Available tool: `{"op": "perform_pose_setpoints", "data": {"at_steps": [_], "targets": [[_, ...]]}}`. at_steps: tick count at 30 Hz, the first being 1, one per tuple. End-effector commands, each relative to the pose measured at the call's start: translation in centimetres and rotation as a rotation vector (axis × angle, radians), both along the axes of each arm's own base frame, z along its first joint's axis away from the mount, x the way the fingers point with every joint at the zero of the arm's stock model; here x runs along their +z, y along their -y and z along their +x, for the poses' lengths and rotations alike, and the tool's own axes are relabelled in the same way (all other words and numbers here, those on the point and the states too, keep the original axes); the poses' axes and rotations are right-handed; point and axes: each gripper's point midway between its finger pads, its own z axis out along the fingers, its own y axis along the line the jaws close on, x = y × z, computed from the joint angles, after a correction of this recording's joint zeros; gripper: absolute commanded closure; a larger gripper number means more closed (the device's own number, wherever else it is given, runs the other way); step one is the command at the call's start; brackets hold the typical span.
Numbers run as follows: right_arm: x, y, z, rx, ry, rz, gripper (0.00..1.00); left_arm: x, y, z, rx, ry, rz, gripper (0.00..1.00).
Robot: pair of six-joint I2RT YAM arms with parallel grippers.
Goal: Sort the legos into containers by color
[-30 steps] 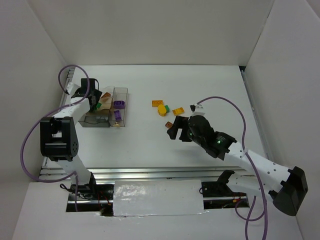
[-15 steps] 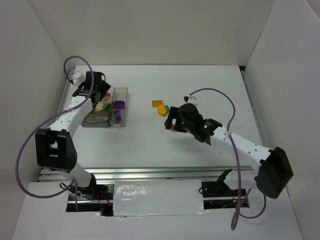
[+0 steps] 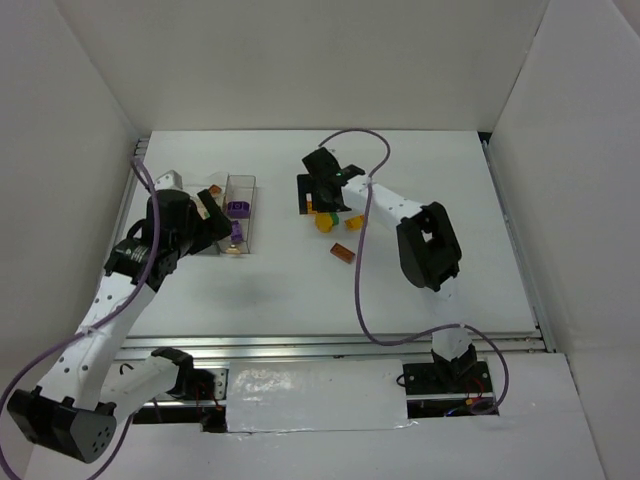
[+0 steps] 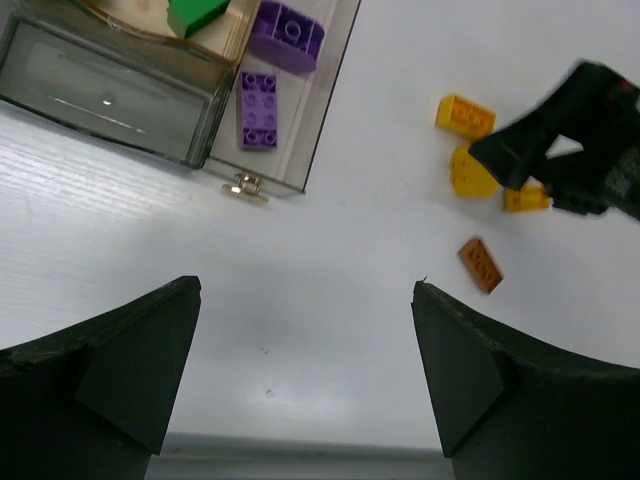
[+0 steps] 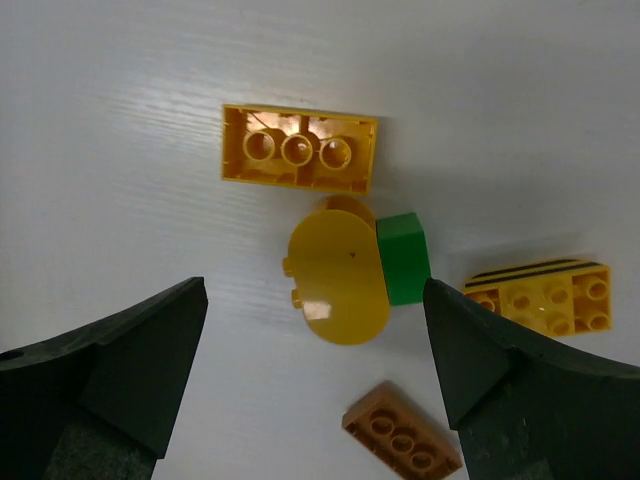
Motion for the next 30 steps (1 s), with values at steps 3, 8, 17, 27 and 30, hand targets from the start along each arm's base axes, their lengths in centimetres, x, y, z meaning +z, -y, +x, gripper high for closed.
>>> {"op": "perform_pose_setpoints", "data": {"at_steps": [3, 8, 17, 27, 30], "targets": [[-2.4, 1.3, 0.3, 0.063, -0.083, -0.125, 0.05, 0.2, -0.2, -2.9, -0.177, 0.011, 0.129, 0.00], [-3.6, 1.0, 0.6, 0.091, -0.096, -0.143, 0.06, -1.9, 0.9, -3.7, -0.276, -0.012, 0.120, 0.00], [-5.7, 1.5, -0.8, 0.065, -0.137, -0.132, 0.33, -1.3, 0.7, -3.5, -0.267, 0.010, 0.120, 0.00], [7.1, -4.1, -7.9, 0.316, 0.217, 0.193, 0.96, -2.5, 3.5, -2.5, -0.276, -0.025, -0.086, 0.01], [11.9, -5.9, -13.7, 0.472, 0.359, 0.306, 0.96, -2.3, 6.8, -2.1, -0.391, -0.030, -0.235, 0.02]]}}
